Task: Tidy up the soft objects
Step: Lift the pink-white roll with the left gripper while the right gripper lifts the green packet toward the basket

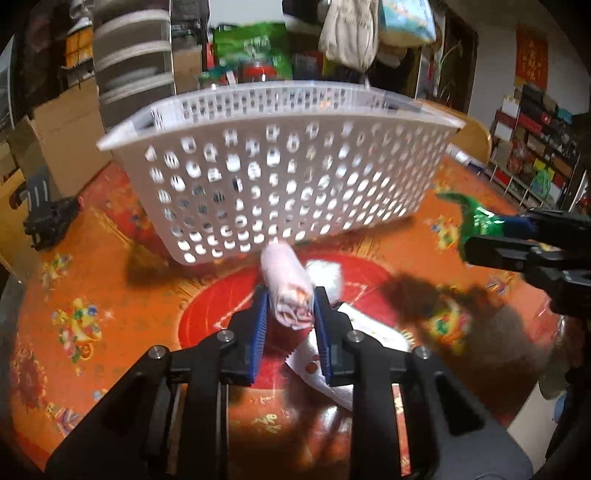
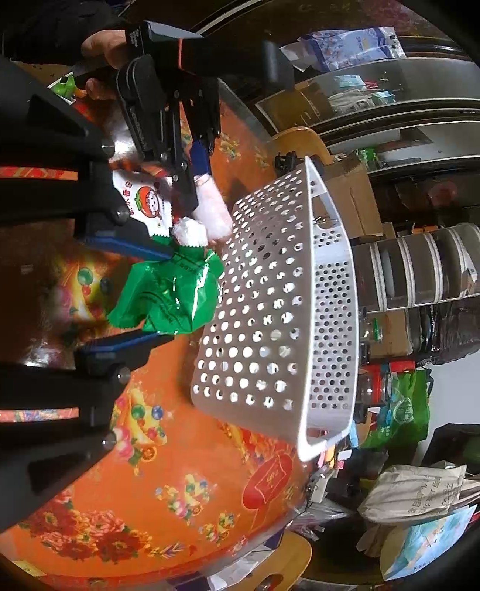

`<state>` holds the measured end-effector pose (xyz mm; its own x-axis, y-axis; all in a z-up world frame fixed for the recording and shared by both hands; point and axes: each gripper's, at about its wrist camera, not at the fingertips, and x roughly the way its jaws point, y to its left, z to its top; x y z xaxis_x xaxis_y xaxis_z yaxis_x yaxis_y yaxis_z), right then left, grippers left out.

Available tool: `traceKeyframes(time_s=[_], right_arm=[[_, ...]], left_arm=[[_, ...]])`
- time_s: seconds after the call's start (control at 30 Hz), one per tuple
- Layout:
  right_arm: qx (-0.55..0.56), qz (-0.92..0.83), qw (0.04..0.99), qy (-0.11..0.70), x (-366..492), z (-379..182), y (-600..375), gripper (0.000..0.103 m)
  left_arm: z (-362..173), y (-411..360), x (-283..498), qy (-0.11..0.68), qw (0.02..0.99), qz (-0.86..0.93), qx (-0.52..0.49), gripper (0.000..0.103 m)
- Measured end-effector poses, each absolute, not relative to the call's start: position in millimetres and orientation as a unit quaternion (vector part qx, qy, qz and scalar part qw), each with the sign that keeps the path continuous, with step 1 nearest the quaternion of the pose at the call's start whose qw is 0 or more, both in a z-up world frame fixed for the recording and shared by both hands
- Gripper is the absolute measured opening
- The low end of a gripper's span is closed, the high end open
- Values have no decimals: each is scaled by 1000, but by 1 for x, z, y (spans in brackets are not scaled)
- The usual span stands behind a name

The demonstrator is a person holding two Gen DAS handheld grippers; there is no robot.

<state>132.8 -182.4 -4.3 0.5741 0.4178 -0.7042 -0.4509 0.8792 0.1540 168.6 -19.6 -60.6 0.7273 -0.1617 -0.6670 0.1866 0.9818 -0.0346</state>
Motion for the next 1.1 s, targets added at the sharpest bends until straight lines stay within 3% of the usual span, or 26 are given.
traceKeyframes(time_s=[0.37, 0.7, 0.9, 1.1], right_arm=[[-20, 248, 897, 365, 121, 25, -189, 36], [-20, 253, 906, 338, 123, 69, -190, 36], [-38, 236, 914, 327, 157, 108, -180, 36], [-50, 216, 897, 383, 232, 102, -160, 36]], left_arm=[[-18, -7, 133, 305, 948, -87, 10, 21], [60, 18, 114, 247, 965, -87, -26, 21], [106, 32, 152, 247, 963, -94, -47, 21], [110, 33, 233, 303, 947, -89, -61, 21]])
